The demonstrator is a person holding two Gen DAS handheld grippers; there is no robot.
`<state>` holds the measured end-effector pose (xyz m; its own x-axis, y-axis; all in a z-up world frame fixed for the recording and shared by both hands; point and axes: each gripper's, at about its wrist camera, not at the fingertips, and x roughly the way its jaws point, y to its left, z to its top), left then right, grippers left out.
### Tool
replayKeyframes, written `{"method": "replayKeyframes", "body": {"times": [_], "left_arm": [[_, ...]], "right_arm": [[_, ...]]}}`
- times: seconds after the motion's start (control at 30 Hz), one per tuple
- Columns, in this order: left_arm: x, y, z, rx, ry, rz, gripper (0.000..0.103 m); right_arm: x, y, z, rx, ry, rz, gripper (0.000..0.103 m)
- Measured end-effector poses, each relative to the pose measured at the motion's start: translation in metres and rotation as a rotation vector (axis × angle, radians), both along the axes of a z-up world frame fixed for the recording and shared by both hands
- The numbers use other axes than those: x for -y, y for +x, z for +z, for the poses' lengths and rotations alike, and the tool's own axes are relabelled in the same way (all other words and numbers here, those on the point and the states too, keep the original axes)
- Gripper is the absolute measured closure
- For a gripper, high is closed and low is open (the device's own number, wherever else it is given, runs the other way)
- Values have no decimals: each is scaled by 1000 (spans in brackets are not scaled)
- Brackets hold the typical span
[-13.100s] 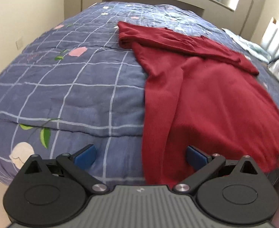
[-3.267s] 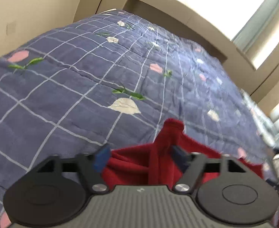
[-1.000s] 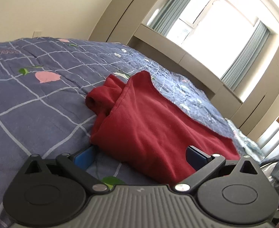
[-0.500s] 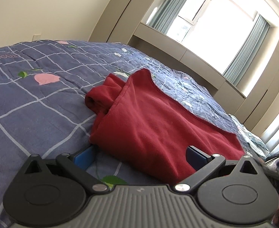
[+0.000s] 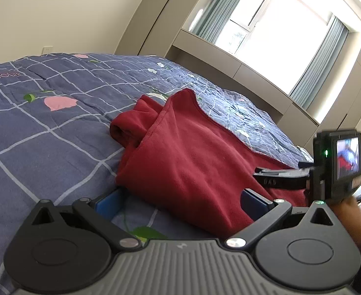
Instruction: Fold small clothes
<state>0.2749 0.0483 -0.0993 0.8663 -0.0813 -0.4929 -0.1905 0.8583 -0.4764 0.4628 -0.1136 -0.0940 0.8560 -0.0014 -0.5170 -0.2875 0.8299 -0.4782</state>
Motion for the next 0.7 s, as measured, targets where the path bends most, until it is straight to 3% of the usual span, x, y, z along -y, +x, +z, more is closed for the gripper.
{"method": "replayKeyframes", "body": {"times": [0.3, 0.47, 0.7], "left_arm": [[-1, 0, 0, 1, 1, 0, 0], [-2, 0, 0, 3, -1, -1, 0], [-2, 0, 0, 4, -1, -1, 0]], "right_arm": [[6, -68, -5, 121, -19, 48, 1], [18, -109, 0, 114, 27, 65, 1], [12, -144, -8, 222, -57, 87, 1]]}}
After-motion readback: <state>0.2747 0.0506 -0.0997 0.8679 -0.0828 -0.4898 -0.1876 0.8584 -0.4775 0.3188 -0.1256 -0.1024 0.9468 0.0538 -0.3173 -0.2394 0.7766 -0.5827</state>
